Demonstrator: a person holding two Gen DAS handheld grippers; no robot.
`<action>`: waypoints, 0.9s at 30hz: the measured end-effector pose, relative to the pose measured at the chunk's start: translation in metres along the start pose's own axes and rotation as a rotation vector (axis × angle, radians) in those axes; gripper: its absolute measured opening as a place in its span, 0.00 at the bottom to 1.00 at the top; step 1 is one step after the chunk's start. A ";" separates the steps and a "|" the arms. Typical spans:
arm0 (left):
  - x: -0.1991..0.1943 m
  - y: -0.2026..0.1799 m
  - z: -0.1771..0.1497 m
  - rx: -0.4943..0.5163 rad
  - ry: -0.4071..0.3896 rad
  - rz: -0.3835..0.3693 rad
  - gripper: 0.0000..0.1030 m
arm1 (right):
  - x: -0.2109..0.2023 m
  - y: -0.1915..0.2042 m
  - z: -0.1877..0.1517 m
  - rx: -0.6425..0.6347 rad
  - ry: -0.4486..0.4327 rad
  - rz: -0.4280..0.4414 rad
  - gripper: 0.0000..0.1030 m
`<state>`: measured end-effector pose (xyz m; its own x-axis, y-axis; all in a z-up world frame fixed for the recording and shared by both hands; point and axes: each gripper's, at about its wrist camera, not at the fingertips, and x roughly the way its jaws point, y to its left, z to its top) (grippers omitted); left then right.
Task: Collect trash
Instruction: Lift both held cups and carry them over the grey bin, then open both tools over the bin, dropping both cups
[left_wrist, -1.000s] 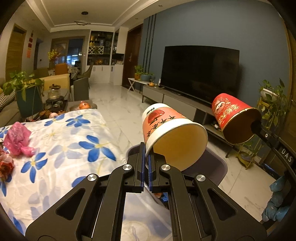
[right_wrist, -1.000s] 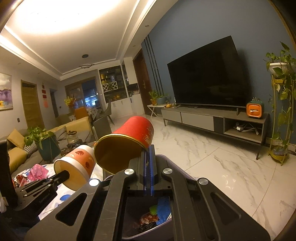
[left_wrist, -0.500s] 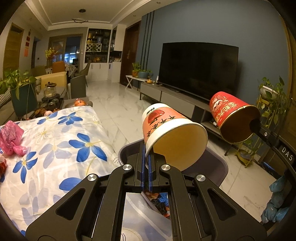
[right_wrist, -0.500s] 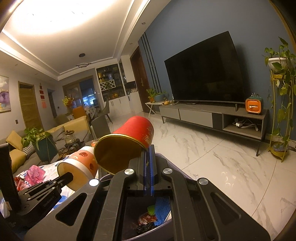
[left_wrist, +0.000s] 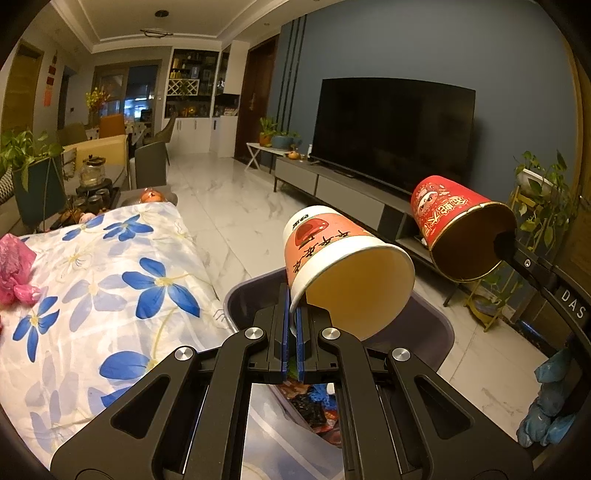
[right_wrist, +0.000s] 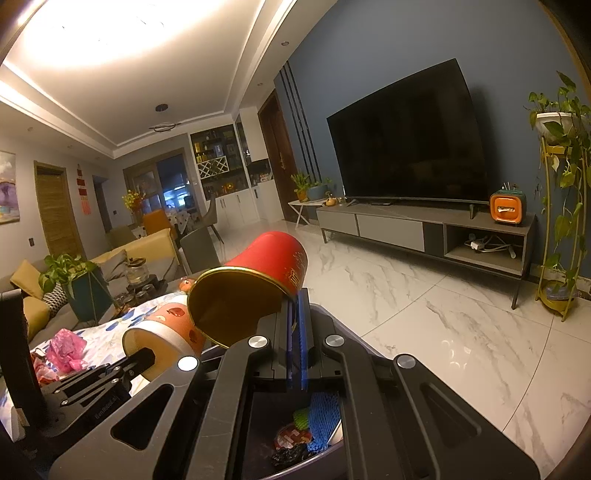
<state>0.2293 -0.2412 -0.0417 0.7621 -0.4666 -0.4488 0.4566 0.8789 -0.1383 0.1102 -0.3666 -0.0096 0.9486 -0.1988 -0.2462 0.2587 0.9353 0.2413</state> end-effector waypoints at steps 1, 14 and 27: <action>0.001 0.000 0.000 -0.001 0.001 -0.002 0.02 | 0.000 0.000 0.000 0.000 0.000 0.000 0.04; 0.009 0.000 -0.003 -0.010 0.012 -0.021 0.02 | 0.007 0.002 -0.006 0.002 0.012 0.001 0.04; -0.003 0.020 -0.012 -0.071 -0.004 0.044 0.67 | 0.015 0.002 -0.013 0.009 0.058 -0.022 0.33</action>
<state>0.2310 -0.2210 -0.0540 0.7825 -0.4275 -0.4528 0.3888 0.9034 -0.1809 0.1226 -0.3643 -0.0246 0.9308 -0.2016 -0.3050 0.2808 0.9284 0.2433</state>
